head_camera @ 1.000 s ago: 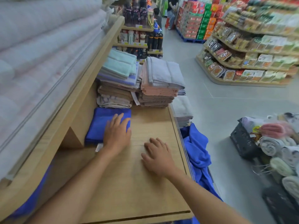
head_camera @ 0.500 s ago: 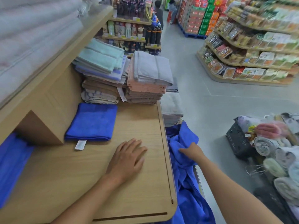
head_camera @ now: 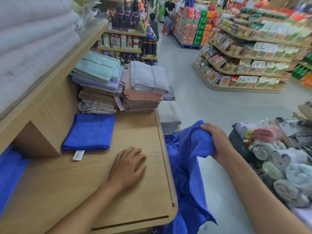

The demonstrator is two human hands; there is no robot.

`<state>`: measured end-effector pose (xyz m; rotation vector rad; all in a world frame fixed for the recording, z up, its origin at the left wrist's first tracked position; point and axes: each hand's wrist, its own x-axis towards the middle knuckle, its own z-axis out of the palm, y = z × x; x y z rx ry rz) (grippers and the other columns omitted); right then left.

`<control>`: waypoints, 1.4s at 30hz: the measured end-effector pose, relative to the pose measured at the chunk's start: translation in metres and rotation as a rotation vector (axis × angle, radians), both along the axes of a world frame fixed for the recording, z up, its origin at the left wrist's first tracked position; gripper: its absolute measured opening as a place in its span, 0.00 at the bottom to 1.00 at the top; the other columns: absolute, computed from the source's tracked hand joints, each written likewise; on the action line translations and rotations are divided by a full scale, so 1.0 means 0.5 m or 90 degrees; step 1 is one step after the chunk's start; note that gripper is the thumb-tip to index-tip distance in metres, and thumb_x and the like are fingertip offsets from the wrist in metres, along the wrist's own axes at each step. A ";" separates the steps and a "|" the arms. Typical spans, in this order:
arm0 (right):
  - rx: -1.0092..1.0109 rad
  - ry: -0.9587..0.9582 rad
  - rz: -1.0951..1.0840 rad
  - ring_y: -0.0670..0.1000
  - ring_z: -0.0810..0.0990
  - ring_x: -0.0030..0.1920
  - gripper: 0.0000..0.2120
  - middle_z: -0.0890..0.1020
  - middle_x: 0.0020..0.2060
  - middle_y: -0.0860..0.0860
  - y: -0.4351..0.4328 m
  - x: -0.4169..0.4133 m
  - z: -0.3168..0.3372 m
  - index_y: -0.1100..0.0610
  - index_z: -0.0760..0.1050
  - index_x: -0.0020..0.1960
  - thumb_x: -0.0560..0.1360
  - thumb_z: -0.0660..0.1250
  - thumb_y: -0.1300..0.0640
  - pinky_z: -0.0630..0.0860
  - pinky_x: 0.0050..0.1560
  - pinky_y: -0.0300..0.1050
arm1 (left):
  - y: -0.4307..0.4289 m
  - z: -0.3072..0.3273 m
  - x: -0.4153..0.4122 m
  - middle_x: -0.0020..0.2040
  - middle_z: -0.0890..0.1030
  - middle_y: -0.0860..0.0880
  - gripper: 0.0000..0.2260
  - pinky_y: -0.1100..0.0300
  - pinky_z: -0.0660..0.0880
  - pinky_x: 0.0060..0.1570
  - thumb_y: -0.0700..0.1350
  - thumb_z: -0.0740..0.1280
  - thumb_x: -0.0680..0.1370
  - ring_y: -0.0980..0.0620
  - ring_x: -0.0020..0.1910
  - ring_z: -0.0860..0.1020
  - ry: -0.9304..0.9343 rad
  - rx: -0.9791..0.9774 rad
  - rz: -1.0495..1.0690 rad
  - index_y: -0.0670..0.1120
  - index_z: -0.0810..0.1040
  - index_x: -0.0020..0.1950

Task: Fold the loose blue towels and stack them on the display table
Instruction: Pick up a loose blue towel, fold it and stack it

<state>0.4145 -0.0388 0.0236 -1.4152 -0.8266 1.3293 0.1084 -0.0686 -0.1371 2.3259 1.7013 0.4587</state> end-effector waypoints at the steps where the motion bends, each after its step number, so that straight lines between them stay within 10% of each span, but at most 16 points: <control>1: 0.018 0.026 -0.004 0.53 0.82 0.41 0.04 0.83 0.41 0.55 -0.019 -0.008 0.036 0.57 0.79 0.49 0.80 0.66 0.59 0.80 0.41 0.45 | -0.005 0.013 0.010 0.72 0.72 0.61 0.22 0.54 0.56 0.77 0.67 0.57 0.77 0.59 0.75 0.64 -0.030 -0.004 -0.009 0.61 0.75 0.67; 9: 0.157 0.199 0.015 0.51 0.80 0.36 0.05 0.78 0.36 0.52 -0.123 -0.107 0.277 0.57 0.74 0.50 0.81 0.65 0.55 0.80 0.38 0.43 | -0.117 0.174 0.175 0.57 0.83 0.60 0.18 0.59 0.75 0.58 0.63 0.74 0.71 0.57 0.58 0.80 -0.522 -0.231 -0.223 0.60 0.81 0.59; 15: 0.308 0.094 0.005 0.52 0.76 0.35 0.08 0.76 0.33 0.52 -0.056 -0.234 0.397 0.58 0.74 0.43 0.81 0.64 0.60 0.73 0.41 0.49 | -0.167 0.258 0.147 0.40 0.82 0.49 0.07 0.56 0.78 0.39 0.47 0.69 0.76 0.50 0.39 0.81 -0.906 -0.363 -0.100 0.45 0.82 0.48; 19: 0.324 -0.029 0.017 0.49 0.78 0.36 0.04 0.78 0.36 0.49 0.043 -0.321 0.394 0.55 0.75 0.46 0.79 0.66 0.59 0.76 0.37 0.44 | -0.180 0.281 0.019 0.51 0.87 0.48 0.09 0.57 0.79 0.45 0.48 0.67 0.77 0.49 0.48 0.84 -1.013 -0.336 0.052 0.53 0.85 0.54; 23: 0.208 -0.175 0.167 0.46 0.79 0.39 0.02 0.79 0.44 0.48 0.127 -0.416 0.275 0.49 0.74 0.52 0.82 0.64 0.54 0.75 0.36 0.38 | -0.206 0.237 -0.105 0.55 0.86 0.45 0.10 0.55 0.80 0.51 0.49 0.68 0.80 0.45 0.54 0.84 -1.013 -0.374 0.153 0.48 0.85 0.57; 26: 0.119 -0.352 0.314 0.55 0.80 0.46 0.13 0.78 0.52 0.54 0.113 -0.454 0.139 0.54 0.72 0.66 0.83 0.64 0.54 0.77 0.47 0.53 | -0.238 0.176 -0.173 0.40 0.82 0.45 0.11 0.56 0.78 0.39 0.51 0.70 0.79 0.46 0.36 0.81 -0.904 -0.543 0.290 0.44 0.82 0.51; 30: 0.210 -0.481 0.507 0.49 0.82 0.37 0.05 0.81 0.40 0.44 -0.043 -0.445 -0.018 0.52 0.78 0.55 0.80 0.69 0.56 0.80 0.39 0.53 | -0.270 0.108 -0.220 0.46 0.82 0.43 0.08 0.54 0.80 0.36 0.46 0.67 0.81 0.48 0.40 0.82 -0.827 -0.622 0.284 0.42 0.78 0.55; 38: 0.481 -0.795 0.794 0.49 0.73 0.48 0.22 0.74 0.51 0.45 -0.294 -0.363 -0.222 0.45 0.73 0.56 0.71 0.69 0.31 0.71 0.48 0.46 | -0.237 0.072 -0.213 0.38 0.82 0.48 0.04 0.61 0.74 0.25 0.38 0.65 0.81 0.53 0.28 0.79 -0.694 -0.446 0.338 0.44 0.76 0.47; 42: 0.431 -0.614 0.690 0.45 0.71 0.41 0.08 0.74 0.41 0.42 -0.292 -0.367 -0.257 0.48 0.76 0.48 0.76 0.68 0.44 0.69 0.43 0.43 | -0.177 0.080 -0.211 0.36 0.81 0.56 0.07 0.56 0.74 0.39 0.41 0.69 0.77 0.61 0.29 0.75 -0.420 -0.213 0.257 0.52 0.78 0.41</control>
